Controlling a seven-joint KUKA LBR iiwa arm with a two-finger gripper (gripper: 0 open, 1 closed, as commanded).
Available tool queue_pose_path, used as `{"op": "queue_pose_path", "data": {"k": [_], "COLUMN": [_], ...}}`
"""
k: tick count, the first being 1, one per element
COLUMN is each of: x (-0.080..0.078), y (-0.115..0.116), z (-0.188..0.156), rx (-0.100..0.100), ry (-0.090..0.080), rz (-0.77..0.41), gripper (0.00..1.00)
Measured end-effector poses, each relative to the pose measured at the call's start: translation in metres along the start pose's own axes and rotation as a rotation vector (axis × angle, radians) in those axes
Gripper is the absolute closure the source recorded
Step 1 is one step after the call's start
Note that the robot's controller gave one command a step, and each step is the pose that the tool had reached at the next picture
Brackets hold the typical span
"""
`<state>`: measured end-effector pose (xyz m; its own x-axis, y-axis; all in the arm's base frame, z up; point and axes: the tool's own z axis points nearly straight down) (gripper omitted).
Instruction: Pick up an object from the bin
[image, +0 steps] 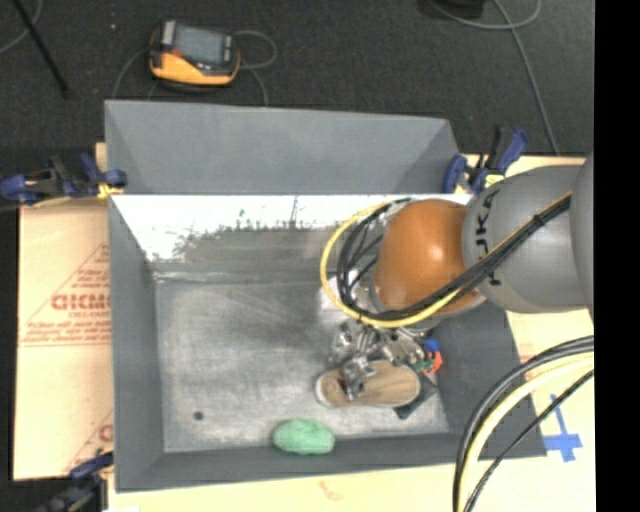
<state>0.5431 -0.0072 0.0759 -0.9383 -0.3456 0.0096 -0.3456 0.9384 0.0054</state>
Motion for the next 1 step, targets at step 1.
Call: {"op": "queue_pose_path", "data": {"k": [1], "x": [0.0], "y": [0.0], "z": [0.0], "rx": [0.0], "ry": [0.0], "rz": [0.001], "gripper": [1.0]}}
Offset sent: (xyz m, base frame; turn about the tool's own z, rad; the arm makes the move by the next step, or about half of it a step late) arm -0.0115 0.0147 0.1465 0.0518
